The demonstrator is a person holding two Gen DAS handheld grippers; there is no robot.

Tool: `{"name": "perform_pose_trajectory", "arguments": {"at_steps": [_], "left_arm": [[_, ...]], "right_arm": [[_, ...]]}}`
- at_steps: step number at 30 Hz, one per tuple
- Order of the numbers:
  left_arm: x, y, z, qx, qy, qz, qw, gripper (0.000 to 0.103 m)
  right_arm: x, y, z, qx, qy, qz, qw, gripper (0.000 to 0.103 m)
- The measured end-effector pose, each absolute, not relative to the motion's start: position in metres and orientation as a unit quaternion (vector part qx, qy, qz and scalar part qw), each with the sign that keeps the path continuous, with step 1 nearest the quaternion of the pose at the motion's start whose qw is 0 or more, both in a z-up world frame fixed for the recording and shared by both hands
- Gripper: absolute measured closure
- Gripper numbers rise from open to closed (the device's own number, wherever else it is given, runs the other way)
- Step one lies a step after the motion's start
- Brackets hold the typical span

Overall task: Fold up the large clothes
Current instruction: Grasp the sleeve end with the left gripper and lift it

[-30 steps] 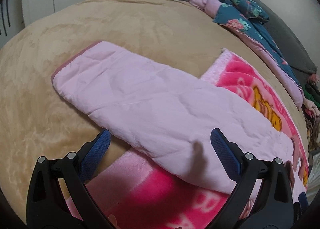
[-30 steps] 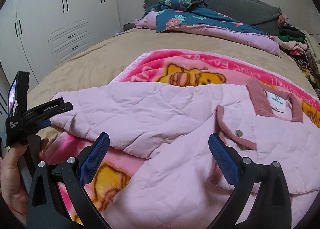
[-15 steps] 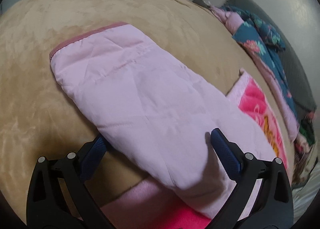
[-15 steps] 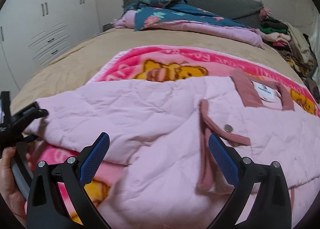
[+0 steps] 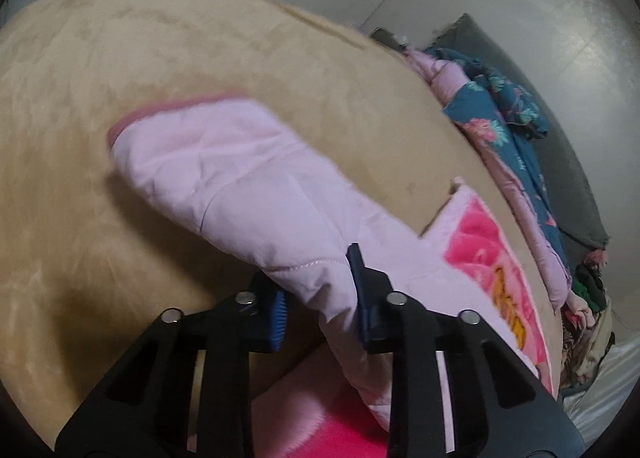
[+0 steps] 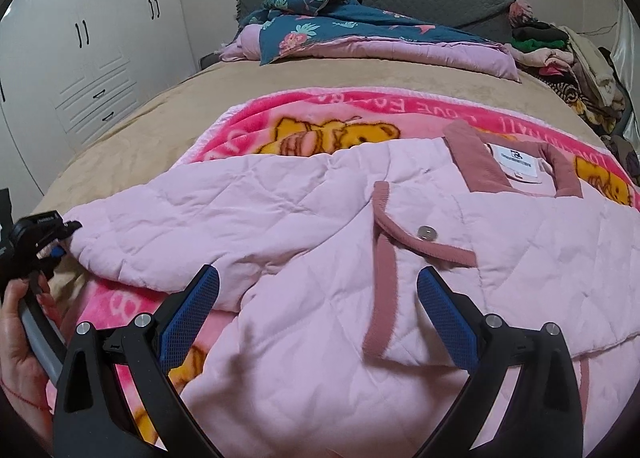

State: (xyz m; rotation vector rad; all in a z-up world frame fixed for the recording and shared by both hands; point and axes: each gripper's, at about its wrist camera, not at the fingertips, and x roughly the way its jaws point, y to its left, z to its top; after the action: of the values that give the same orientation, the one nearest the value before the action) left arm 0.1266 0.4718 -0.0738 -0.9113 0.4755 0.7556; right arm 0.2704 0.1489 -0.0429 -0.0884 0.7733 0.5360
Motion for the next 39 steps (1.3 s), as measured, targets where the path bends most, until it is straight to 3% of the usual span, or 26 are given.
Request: {"name": "perform_pose_trajectory", "arguments": {"at_steps": [17,39], "left_arm": [[0.16,0.383,0.031,-0.327,0.182,0.258,0.891,0.093],[0.197,0.268,0.071,-0.255,0.177,0.121,0.943,0.093]], "right_arm": [[0.261,0.075,-0.017,-0.001,0.35,0.233,0.907,0.004],[0.252,-0.032,0.011,0.04,0.313,0.169,0.934,0.004]]}}
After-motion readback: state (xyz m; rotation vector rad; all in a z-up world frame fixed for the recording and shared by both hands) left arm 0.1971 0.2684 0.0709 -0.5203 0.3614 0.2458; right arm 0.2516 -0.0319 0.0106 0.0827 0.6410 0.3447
